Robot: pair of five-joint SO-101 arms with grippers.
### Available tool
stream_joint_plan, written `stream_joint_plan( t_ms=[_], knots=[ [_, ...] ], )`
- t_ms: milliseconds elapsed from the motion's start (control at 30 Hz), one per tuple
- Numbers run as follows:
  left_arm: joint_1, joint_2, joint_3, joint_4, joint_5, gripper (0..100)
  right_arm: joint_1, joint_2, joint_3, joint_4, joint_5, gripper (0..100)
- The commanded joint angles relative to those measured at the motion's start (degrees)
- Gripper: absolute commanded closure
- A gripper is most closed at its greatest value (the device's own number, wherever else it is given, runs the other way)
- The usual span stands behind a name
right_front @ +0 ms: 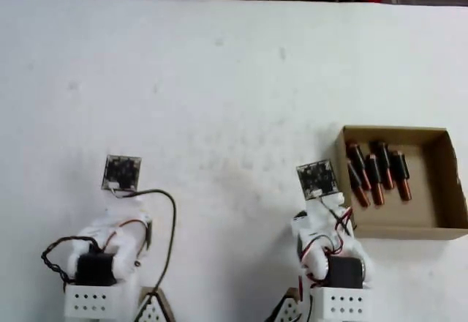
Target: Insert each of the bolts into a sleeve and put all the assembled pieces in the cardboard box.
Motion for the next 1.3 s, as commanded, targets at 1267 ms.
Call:
stream_joint_plan(
  t_ms=[1267],
  knots=[
    [-0.40, -0.48, -0.09, -1.05, 0.53, 98, 0.75, -0.22, 0.44, 0.40, -9.85, 98.1]
  ],
)
